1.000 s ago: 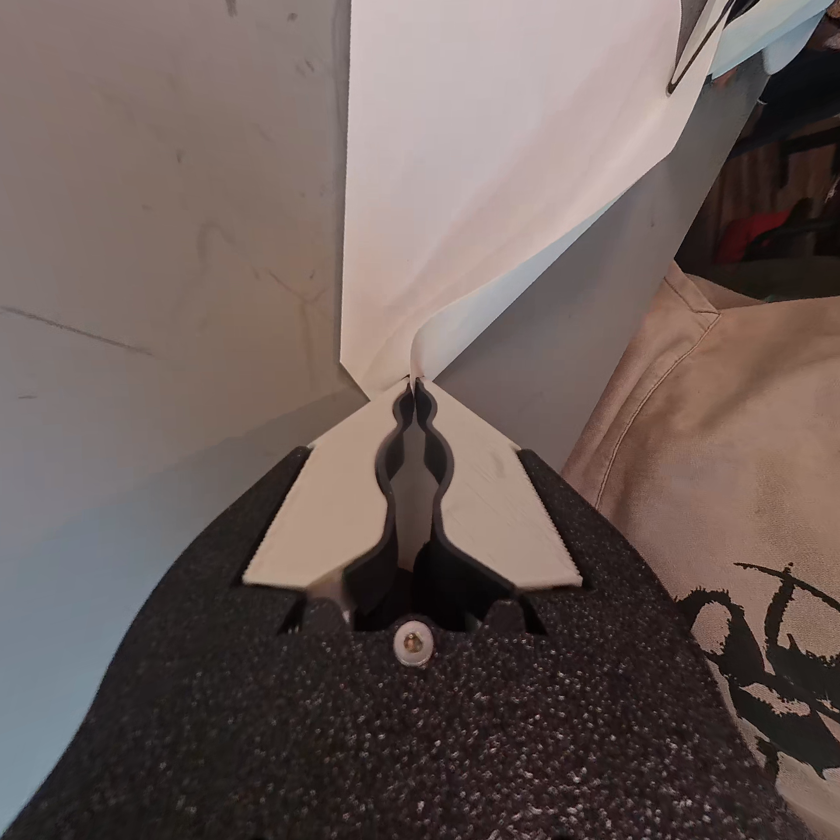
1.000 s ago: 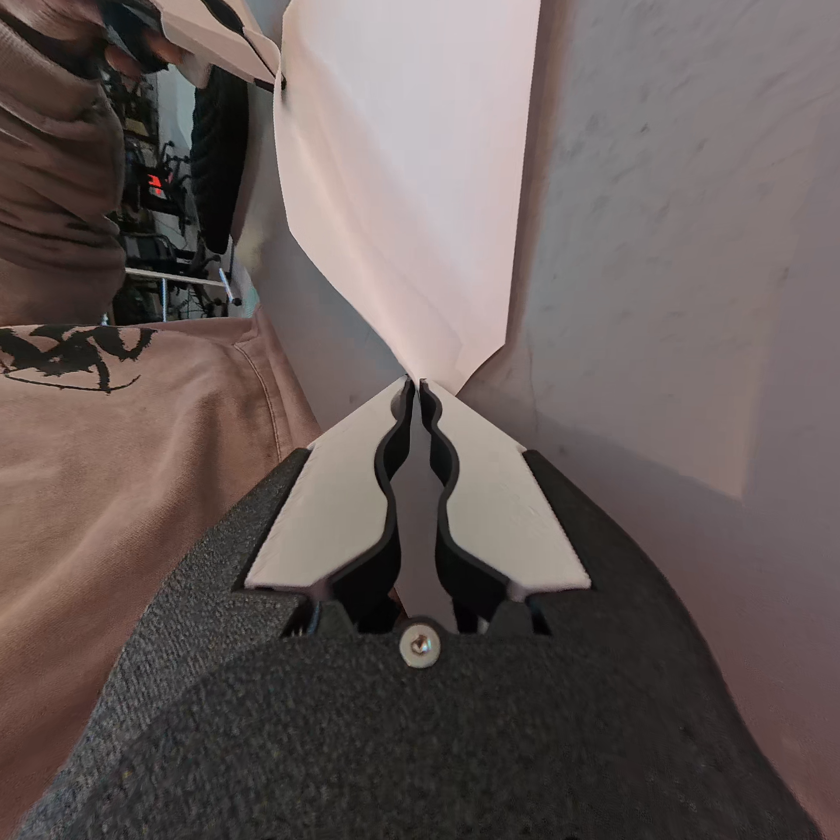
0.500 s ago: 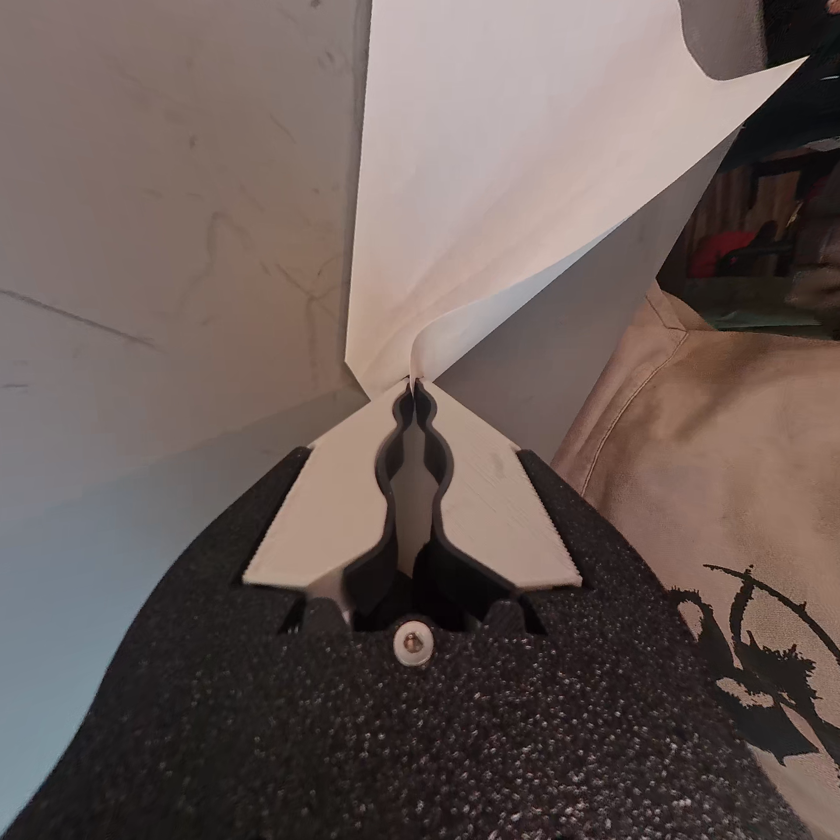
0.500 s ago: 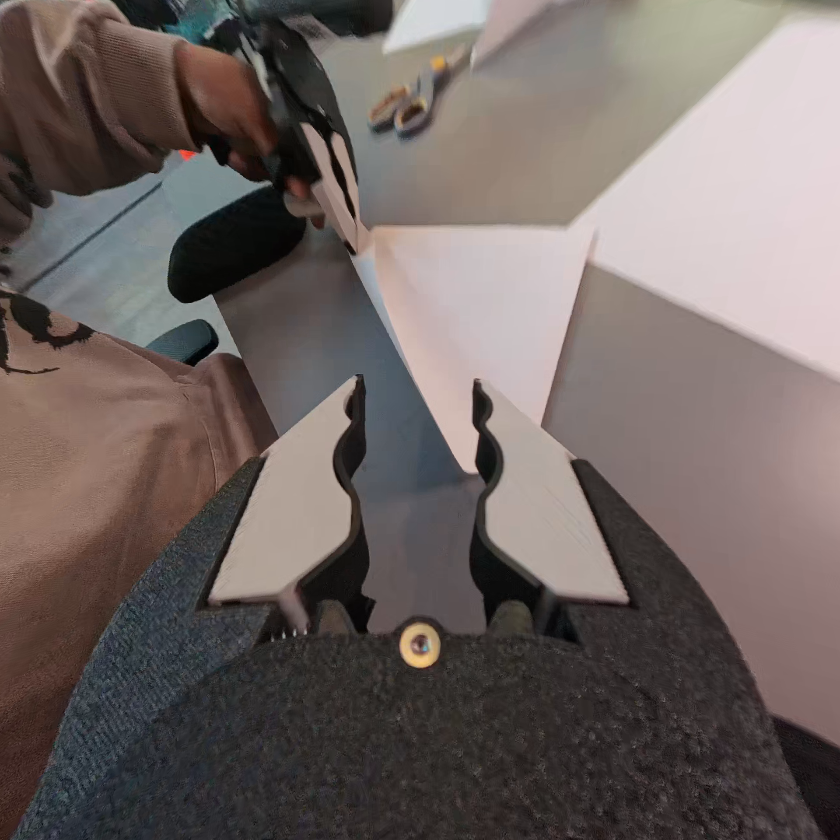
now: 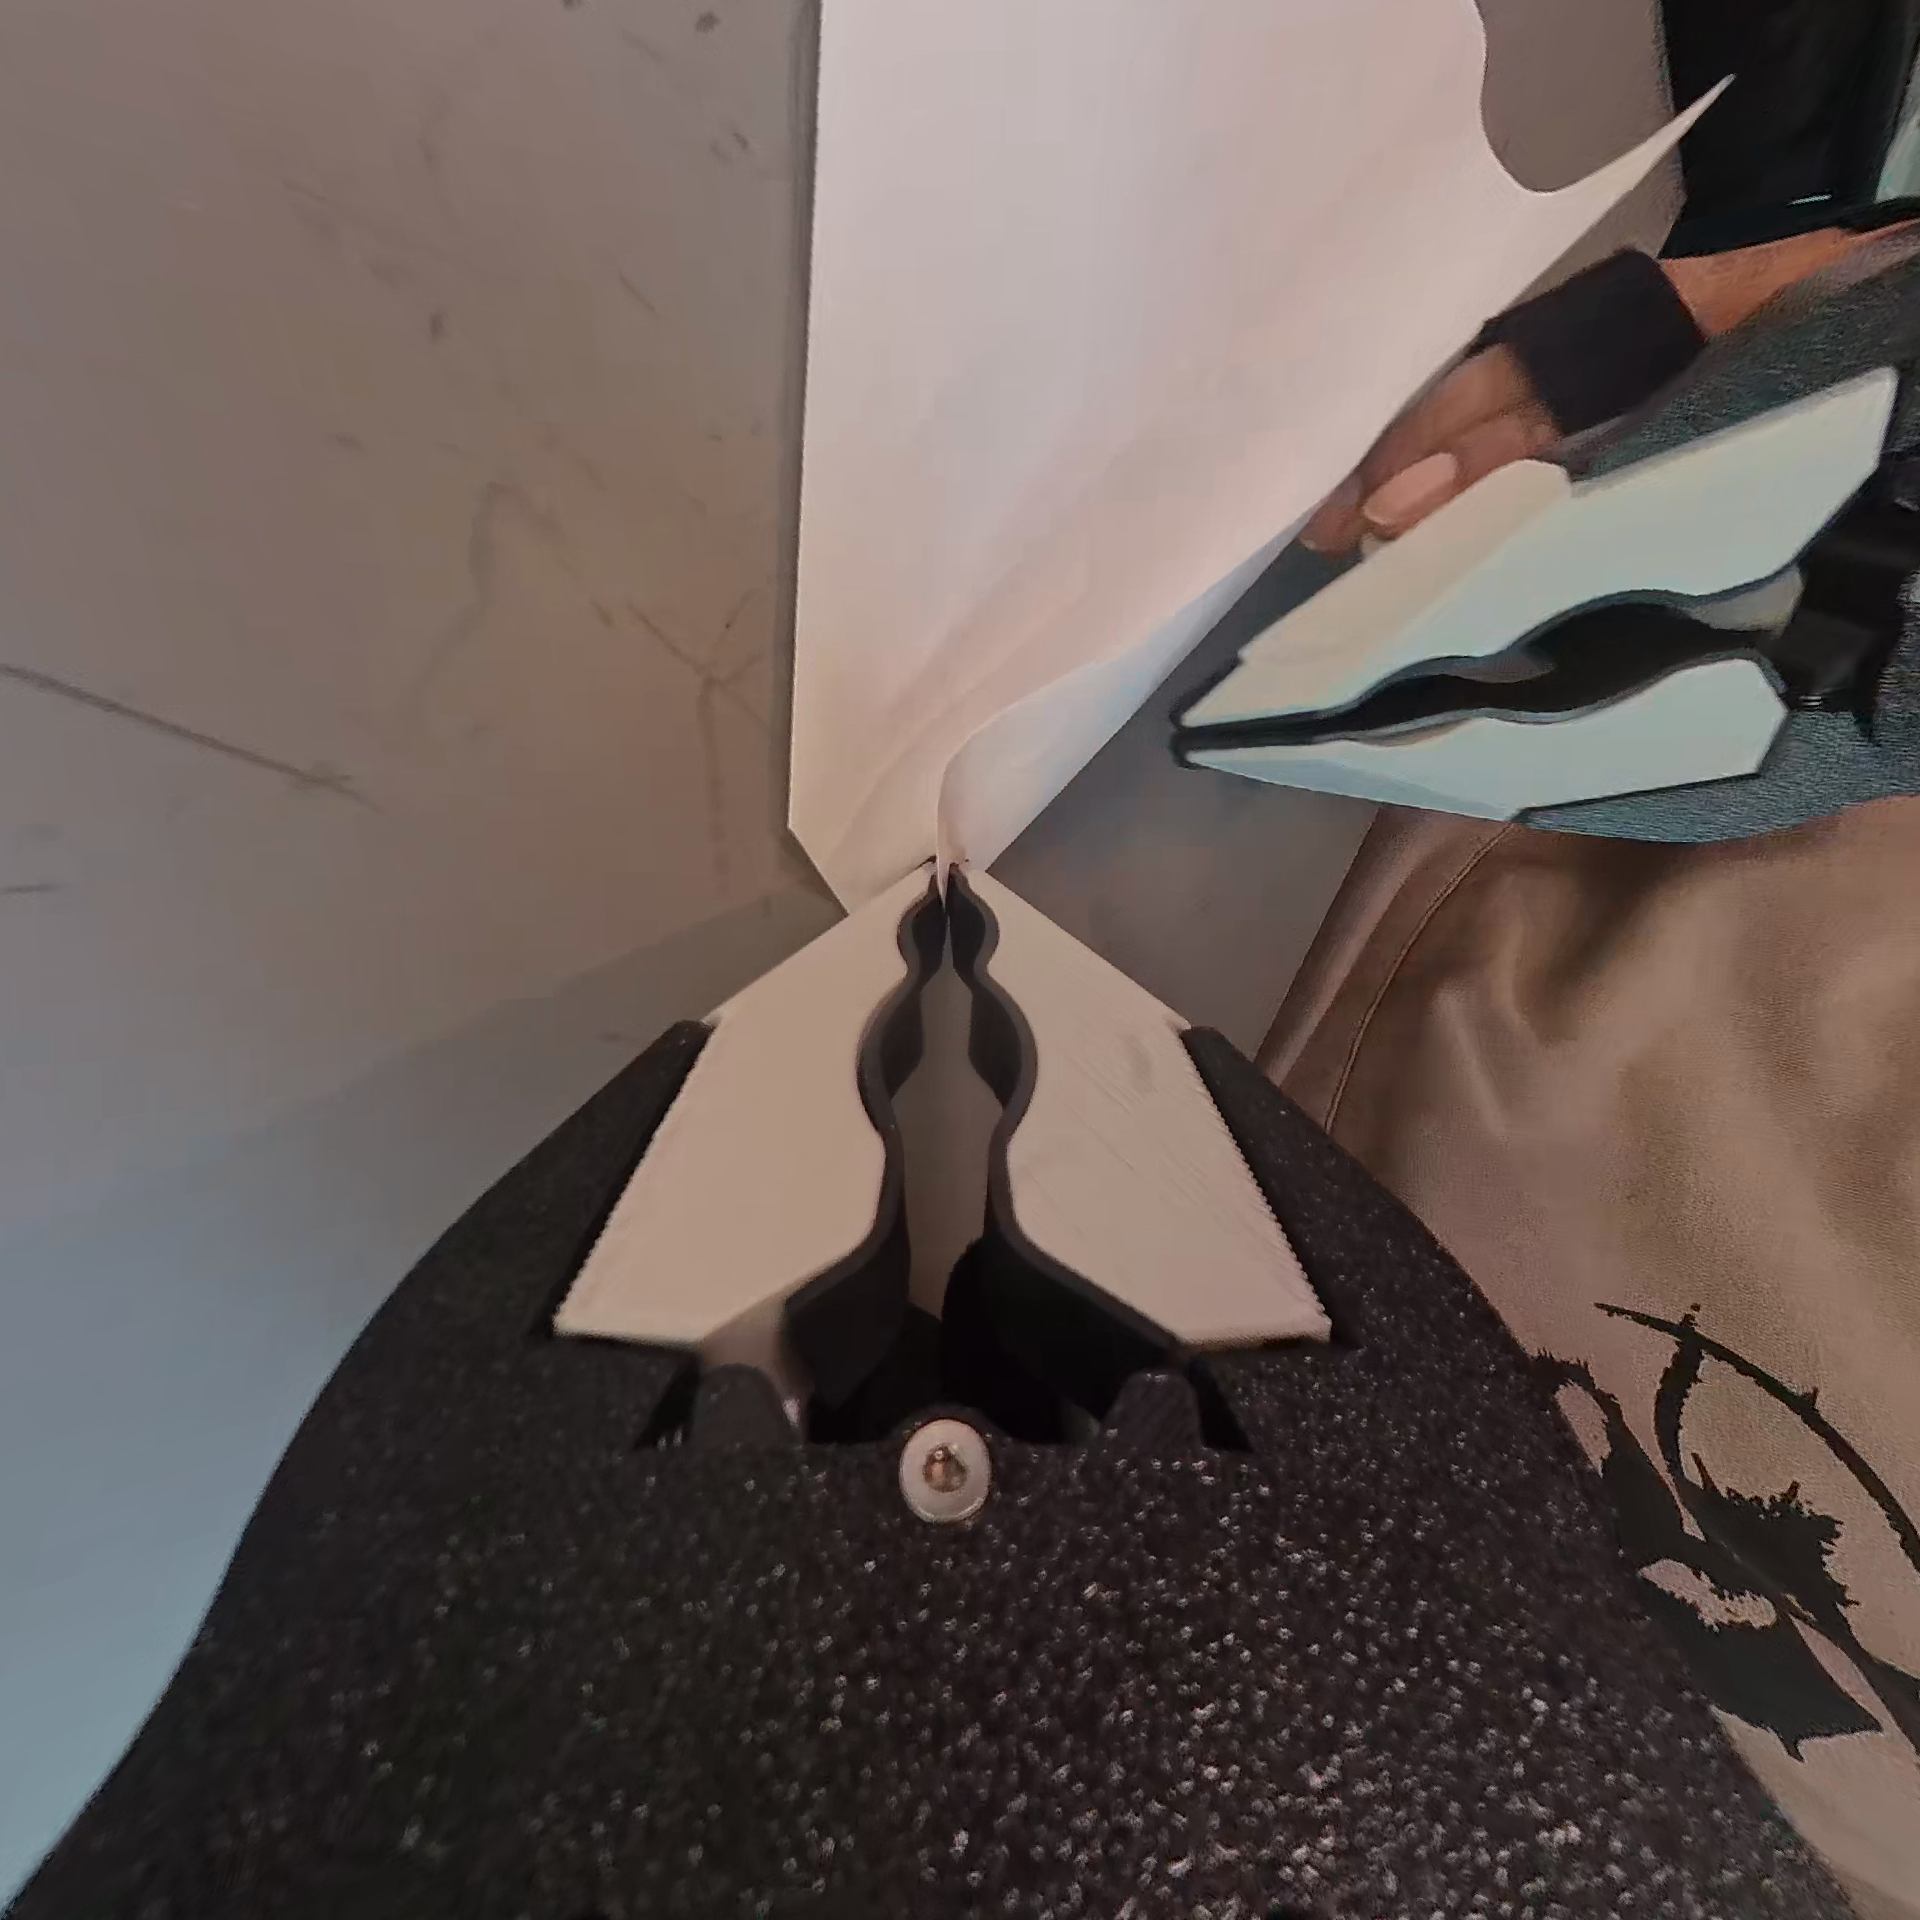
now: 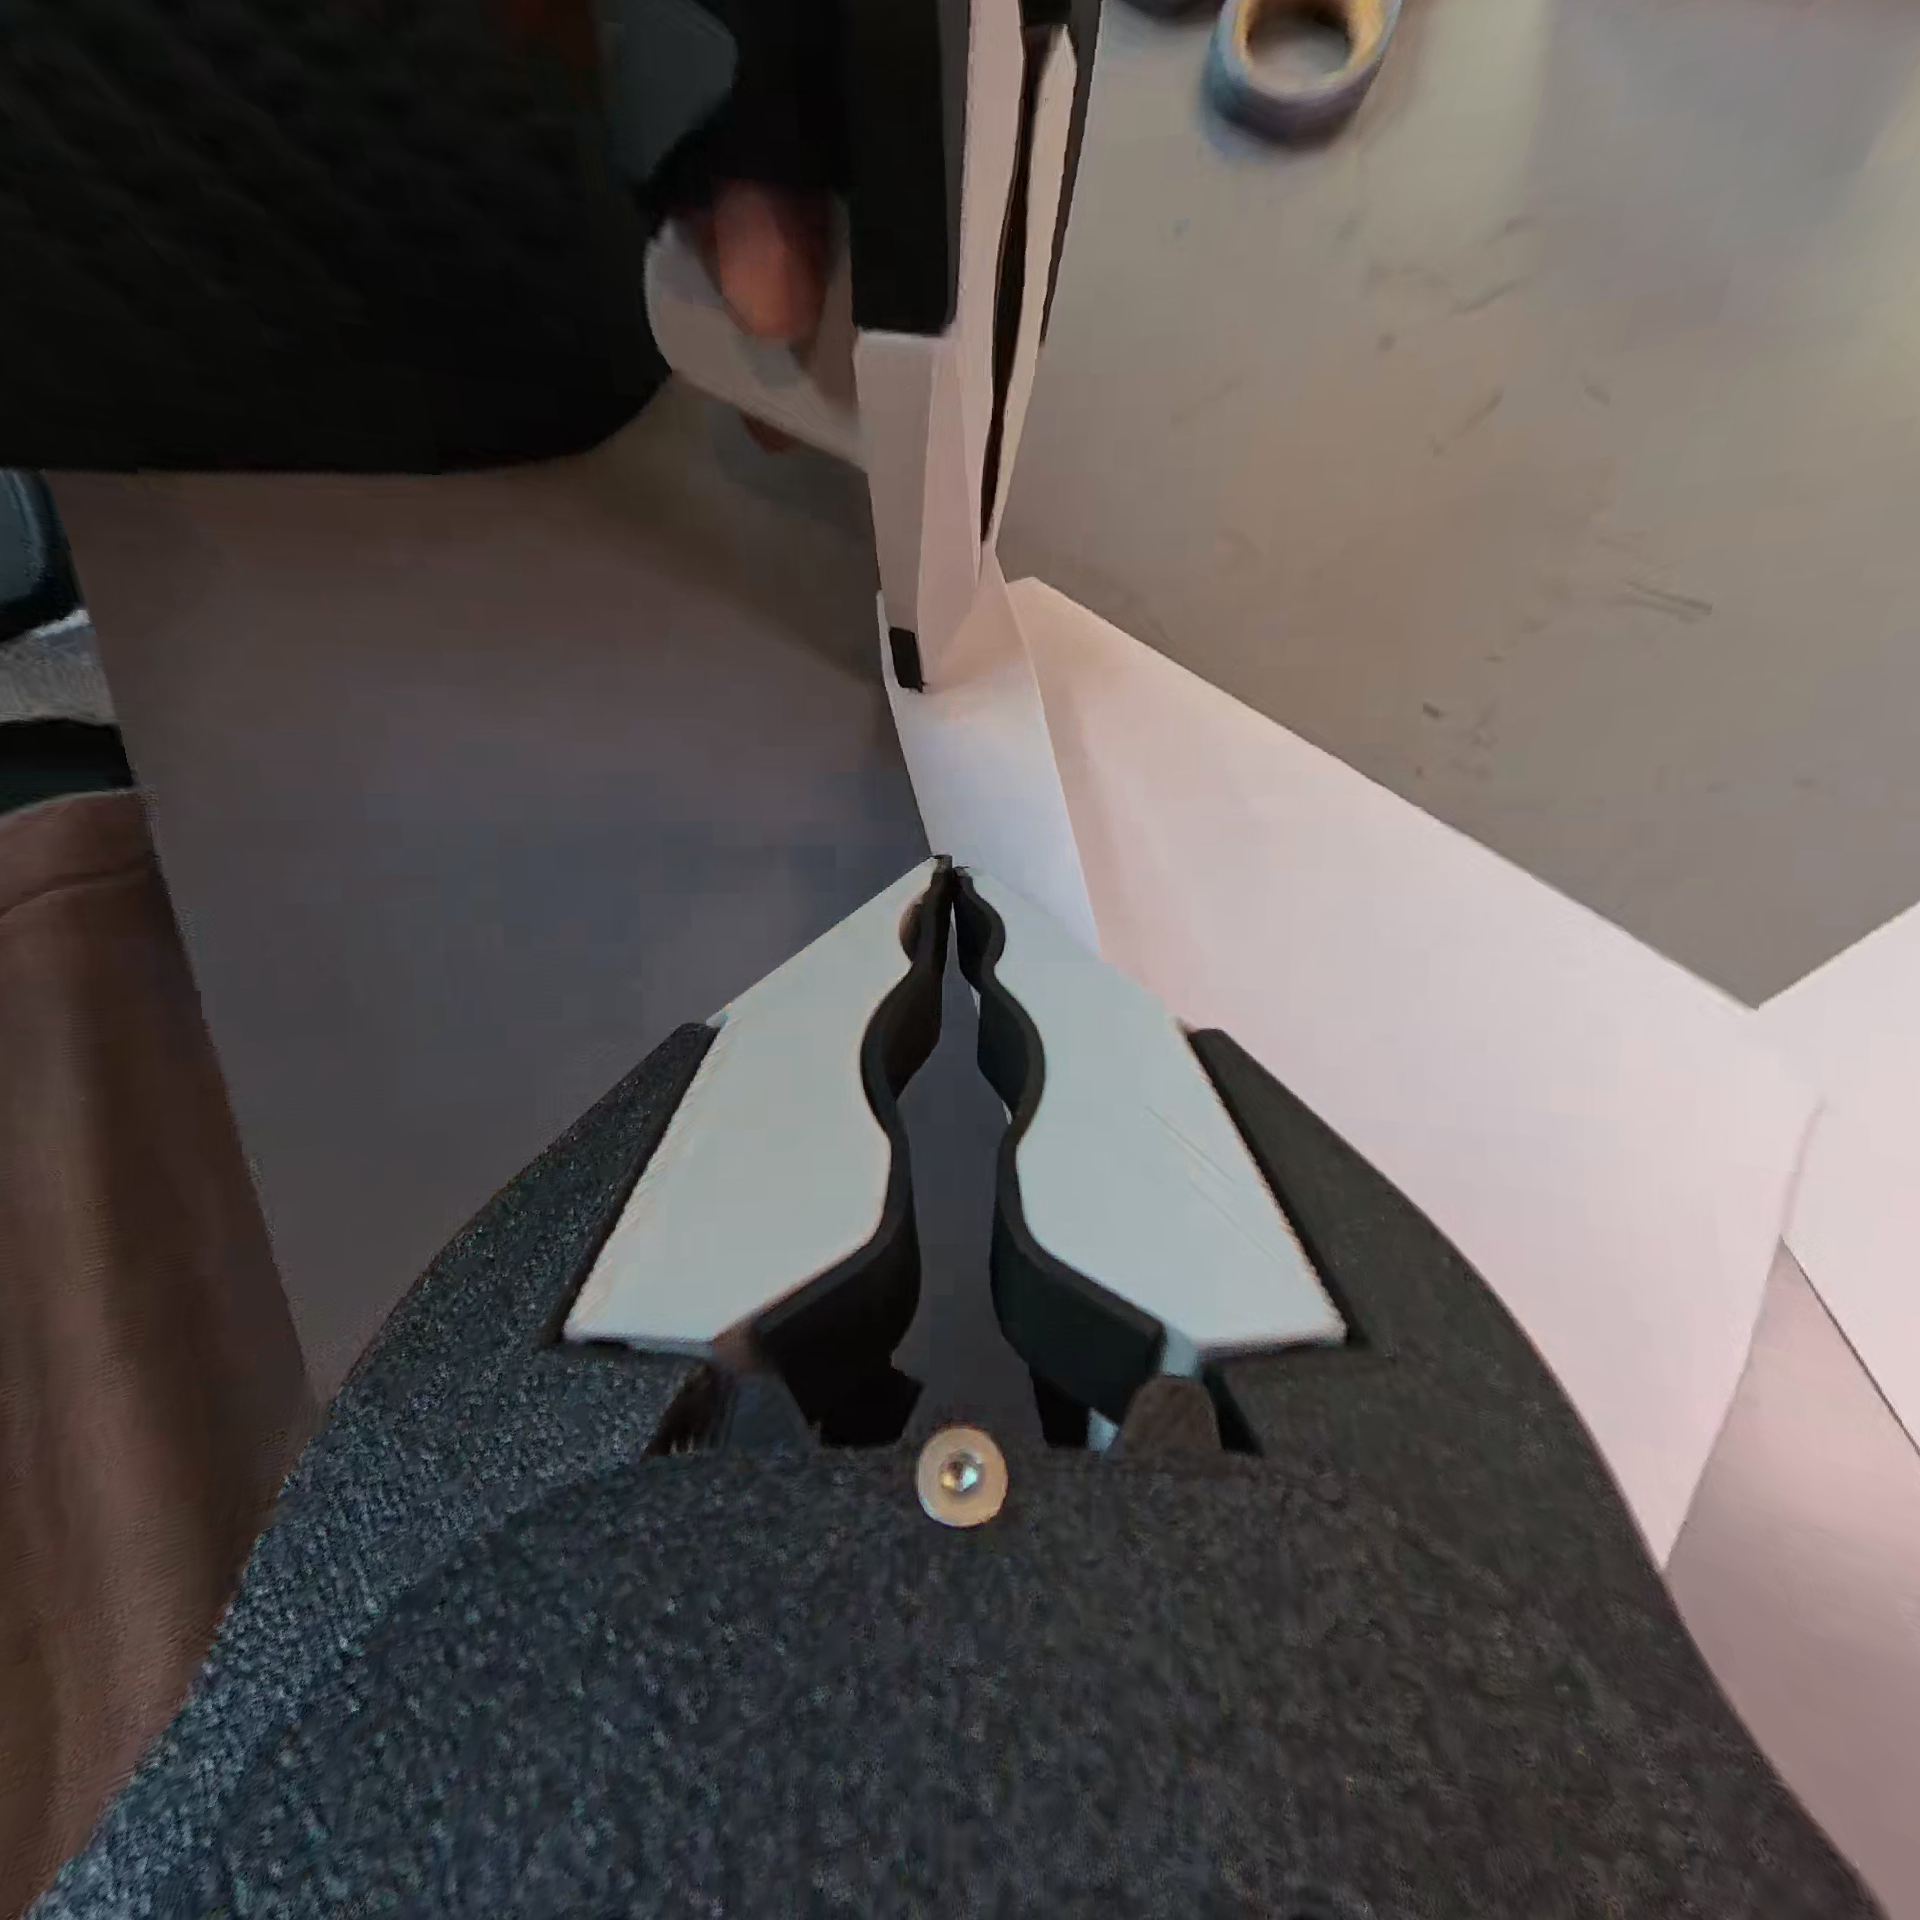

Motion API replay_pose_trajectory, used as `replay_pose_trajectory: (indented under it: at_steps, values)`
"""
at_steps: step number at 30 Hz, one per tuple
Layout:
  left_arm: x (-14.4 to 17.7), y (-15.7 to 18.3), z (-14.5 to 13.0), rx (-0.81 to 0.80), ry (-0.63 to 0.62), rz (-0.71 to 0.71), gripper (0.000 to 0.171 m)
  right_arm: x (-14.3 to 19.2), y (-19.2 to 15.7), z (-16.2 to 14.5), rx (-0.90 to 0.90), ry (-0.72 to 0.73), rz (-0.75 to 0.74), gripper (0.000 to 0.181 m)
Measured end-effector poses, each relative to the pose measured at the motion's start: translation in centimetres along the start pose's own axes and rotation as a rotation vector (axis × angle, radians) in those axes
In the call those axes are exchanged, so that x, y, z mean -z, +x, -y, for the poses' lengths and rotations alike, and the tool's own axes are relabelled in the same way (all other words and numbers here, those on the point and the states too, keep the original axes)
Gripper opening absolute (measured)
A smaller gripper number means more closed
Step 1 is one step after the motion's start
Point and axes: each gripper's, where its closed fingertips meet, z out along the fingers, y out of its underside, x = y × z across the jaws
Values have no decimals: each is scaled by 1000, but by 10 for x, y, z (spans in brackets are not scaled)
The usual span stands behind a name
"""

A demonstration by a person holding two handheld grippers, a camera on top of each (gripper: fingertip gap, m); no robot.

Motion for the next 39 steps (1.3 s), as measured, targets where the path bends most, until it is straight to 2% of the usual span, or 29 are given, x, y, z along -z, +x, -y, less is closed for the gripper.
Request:
replay_pose_trajectory:
  at_steps: [2,9,13,15,18,21,24,28,34,39]
  values:
    - [0,0,0,-8,9,-22,0,-9,4,-8,20,-67,0,0]
    - [1,1,0,-32,47,-98,0,-12,5,-10,-76,-126,102,0]
    - [2,1,-1,-48,43,-118,0,-14,6,-10,-62,-191,144,0]
    - [7,1,-7,-64,37,-140,1,-14,5,-10,-66,-213,172,0]
    - [26,5,-10,-92,102,-172,4,-14,5,-10,-93,-215,207,0]
    - [41,19,-10,-218,193,-126,4,-14,5,-10,-107,-205,220,0]
    - [29,29,-9,-384,213,3,4,-15,5,-10,-113,-205,229,0]
    - [2,4,-5,-505,162,260,0,-14,5,-10,-113,-207,234,0]
    - [1,-2,-6,-430,195,237,0,-14,5,-10,-113,-201,252,0]
    - [4,-5,-10,-409,158,236,0,-15,4,-9,-135,-172,280,0]
